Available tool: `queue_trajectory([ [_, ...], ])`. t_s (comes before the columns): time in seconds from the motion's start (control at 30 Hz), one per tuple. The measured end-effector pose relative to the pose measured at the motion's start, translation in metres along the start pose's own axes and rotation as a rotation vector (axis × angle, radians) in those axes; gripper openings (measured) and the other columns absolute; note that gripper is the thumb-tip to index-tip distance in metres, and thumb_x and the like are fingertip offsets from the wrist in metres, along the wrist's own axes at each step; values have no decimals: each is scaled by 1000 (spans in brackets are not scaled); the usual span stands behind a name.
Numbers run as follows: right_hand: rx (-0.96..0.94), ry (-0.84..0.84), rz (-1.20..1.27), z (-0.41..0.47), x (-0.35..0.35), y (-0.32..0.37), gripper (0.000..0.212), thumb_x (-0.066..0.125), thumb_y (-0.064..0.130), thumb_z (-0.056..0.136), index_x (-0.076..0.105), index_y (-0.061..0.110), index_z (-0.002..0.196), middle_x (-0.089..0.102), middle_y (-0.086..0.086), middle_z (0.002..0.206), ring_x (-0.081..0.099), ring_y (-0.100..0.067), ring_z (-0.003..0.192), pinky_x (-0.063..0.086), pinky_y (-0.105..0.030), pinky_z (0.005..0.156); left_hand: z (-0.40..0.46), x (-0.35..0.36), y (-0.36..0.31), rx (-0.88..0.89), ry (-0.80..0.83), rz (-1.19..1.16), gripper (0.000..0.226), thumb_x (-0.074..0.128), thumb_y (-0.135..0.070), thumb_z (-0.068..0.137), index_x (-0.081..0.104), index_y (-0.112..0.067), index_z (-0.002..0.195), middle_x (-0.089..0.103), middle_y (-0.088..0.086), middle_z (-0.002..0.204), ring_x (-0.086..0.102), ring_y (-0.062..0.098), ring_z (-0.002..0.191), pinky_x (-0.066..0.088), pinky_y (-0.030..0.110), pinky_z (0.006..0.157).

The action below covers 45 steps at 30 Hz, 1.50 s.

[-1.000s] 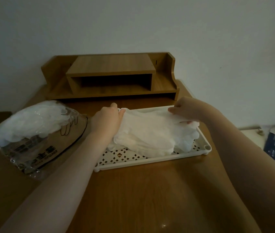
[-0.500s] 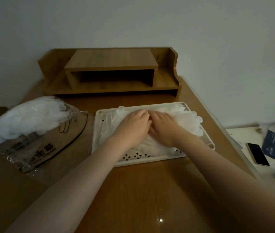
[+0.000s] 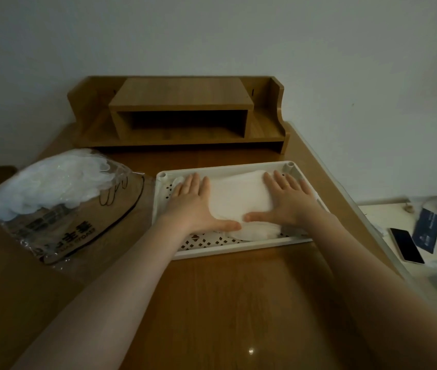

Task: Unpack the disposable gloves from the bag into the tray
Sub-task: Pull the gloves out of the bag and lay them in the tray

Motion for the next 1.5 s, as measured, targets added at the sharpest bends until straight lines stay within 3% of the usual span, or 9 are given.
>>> queue_trajectory([
  [0.17, -20, -223, 42, -11, -30, 33, 103, 22, 84, 70, 12, 21, 152, 2, -3, 161, -8, -24, 147, -16, -52, 111, -34, -22, 6, 170, -111, -317, 84, 36, -62, 90, 1, -18, 152, -4, -3, 159, 0, 13, 145, 6, 35, 117],
  [0.33, -373, -441, 384, -35, -65, 125, 36, 44, 34, 98, 59, 12, 122, 55, -5, 127, 51, -21, 116, 41, -31, 94, -84, -54, 51, 212, -615, -385, 31, 47, -23, 97, 56, -16, 126, 44, -4, 140, 39, 13, 128, 34, 27, 101],
  [0.47, -553, -352, 379, -36, -55, 193, 24, 45, 22, 98, 65, 8, 98, 61, -5, 99, 55, -18, 88, 45, -30, 75, -89, -47, 107, -47, -617, -193, 23, 58, -24, 91, 66, -16, 111, 34, 7, 150, 19, 26, 141, 20, 40, 113],
  [0.57, -526, -176, 261, -26, -36, 228, 23, 42, 17, 99, 53, 13, 79, 48, 3, 73, 47, -13, 70, 36, -27, 66, -89, -33, 137, -235, -567, -115, 54, 62, -35, 87, 42, -17, 133, 22, 13, 154, 16, 36, 141, 22, 44, 111],
  [0.63, -460, -26, 192, -14, -19, 242, 25, 40, 18, 99, 53, 12, 79, 51, -2, 76, 50, -17, 74, 39, -28, 67, -86, -22, 154, -380, -456, -96, 74, 64, -32, 85, 20, -18, 143, 24, 15, 150, 25, 39, 135, 31, 46, 105],
  [0.8, -372, 42, 135, 24, 3, 266, 18, 42, 7, 96, 58, 5, 102, 58, -16, 116, 57, -26, 100, 47, -31, 81, -74, -19, 179, -403, -610, -457, 23, 48, -8, 93, 66, -10, 107, 57, 7, 118, 55, 27, 107, 44, 32, 82],
  [0.93, -361, -55, 108, 52, -1, 292, 65, 47, 3, 91, 18, 10, 149, 12, -11, 158, 50, -30, 123, 50, -40, 92, -74, -42, 180, -343, -795, -961, 27, 38, -15, 100, 62, -8, 112, 60, 3, 113, 49, 9, 95, 33, 14, 74],
  [1.17, -383, -42, 104, 107, 10, 338, 91, 53, 50, 78, 8, 21, 152, 0, -10, 160, 5, -34, 146, 21, -56, 114, -74, -36, 184, -297, -921, -1360, 34, 34, -27, 102, 56, -17, 126, 59, -1, 125, 54, 12, 114, 44, 30, 100],
  [1.5, -463, -71, 53, 95, -6, 348, 35, 42, 22, 99, 48, 13, 133, 52, -17, 131, 51, -34, 119, 42, -48, 100, -68, -29, 188, -350, -1101, -1222, 33, 30, -19, 103, 50, -8, 127, 54, 1, 120, 50, 0, 101, 36, -4, 73],
])
Point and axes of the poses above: each hand's wrist, its own z-axis towards the middle knuckle, its own x-axis out of the palm, y = z × x, the point moved 2 cm from there along z, towards the middle knuckle
